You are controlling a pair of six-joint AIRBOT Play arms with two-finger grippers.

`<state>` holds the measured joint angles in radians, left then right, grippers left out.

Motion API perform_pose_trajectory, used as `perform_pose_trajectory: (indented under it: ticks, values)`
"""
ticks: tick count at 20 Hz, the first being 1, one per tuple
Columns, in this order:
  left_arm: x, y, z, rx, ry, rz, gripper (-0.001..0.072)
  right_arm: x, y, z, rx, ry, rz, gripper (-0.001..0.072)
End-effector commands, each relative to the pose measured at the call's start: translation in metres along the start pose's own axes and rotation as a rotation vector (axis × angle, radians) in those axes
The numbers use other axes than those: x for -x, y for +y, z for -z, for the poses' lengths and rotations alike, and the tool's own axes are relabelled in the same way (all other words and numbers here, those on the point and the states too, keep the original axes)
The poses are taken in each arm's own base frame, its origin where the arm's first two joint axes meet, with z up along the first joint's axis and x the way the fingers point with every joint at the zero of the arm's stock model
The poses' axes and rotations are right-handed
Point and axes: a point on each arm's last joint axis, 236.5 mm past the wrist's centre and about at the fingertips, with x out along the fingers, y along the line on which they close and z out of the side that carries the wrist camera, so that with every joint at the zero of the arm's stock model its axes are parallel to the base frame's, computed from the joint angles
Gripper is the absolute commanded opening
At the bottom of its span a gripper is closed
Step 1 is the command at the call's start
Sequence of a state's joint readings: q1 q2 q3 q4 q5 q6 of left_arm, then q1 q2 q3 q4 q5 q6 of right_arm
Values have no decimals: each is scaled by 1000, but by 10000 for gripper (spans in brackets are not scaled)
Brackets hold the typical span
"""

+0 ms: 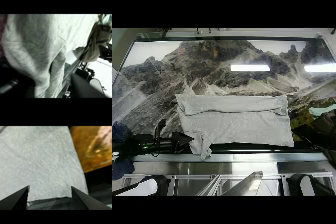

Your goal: Fold the shirts.

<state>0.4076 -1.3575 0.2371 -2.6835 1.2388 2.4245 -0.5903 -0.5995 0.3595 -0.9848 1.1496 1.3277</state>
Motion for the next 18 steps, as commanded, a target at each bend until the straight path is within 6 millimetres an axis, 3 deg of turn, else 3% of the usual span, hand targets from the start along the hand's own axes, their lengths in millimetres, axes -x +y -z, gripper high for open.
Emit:
perform_pose_trajectory:
  ticks: [1,7,8,10,15,18]
  values:
    - [-1,-7,-3,-64,-12,39,11,3,-18,1,-77,-1,54,579]
    - [14,-34,-9,-217,-90,26,15,-15,-37,38,-238,181,70,563]
    - [17,-42,-6,-238,-92,38,15,-19,-37,47,-262,241,63,457]
    - [19,-53,3,-290,-113,52,15,-26,-38,58,-291,319,51,448]
    - [12,-53,39,-432,-200,39,15,-19,-25,44,-216,243,5,448]
    - [12,-53,46,-499,-305,9,16,-15,-33,39,-213,198,52,448]
